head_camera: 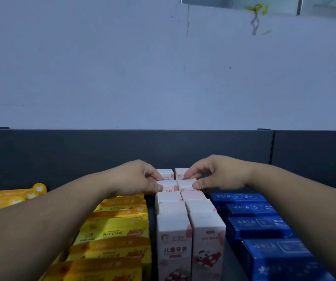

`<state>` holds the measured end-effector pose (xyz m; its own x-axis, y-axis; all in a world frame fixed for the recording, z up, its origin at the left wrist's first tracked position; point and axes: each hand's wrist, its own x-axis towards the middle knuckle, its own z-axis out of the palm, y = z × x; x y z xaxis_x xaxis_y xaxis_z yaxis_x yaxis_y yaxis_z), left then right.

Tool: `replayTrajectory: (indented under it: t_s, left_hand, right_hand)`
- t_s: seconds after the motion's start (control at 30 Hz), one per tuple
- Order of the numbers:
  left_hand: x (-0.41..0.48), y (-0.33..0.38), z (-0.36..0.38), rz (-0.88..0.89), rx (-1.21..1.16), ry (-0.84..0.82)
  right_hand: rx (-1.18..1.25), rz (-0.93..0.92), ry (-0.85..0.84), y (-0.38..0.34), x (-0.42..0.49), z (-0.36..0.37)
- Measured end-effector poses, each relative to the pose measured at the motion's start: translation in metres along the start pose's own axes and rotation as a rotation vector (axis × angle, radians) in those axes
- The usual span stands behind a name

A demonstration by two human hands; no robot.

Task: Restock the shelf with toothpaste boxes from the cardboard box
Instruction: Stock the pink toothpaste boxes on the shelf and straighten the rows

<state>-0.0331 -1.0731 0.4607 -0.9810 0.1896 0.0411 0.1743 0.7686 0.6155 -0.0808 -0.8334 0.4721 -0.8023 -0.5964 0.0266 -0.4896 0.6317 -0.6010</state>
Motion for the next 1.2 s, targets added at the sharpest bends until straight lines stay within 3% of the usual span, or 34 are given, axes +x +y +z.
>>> replayTrajectory:
  t_s: [0.17,0.43,0.63,0.93,1.2]
  left_hand:
    - [-0.005,0.000,0.005,-0.003,-0.003,-0.018]
    - [-0.014,0.015,0.012,0.065,0.274,-0.022]
    - [-0.015,0.014,0.012,0.055,0.247,0.016]
    - [0.008,-0.002,0.003,0.006,0.138,0.321]
    - [0.040,-0.012,0.002,-0.091,0.162,0.207]
  right_hand:
    - [-0.004,0.022,-0.004,0.001,-0.004,0.005]
    - [-0.201,-0.005,-0.039,-0.006,-0.013,0.009]
    - [-0.250,-0.007,-0.020,-0.002,-0.011,0.007]
    - [-0.240,0.025,0.245,0.012,0.005,0.000]
    - [-0.289,0.074,0.212,0.017,0.042,0.007]
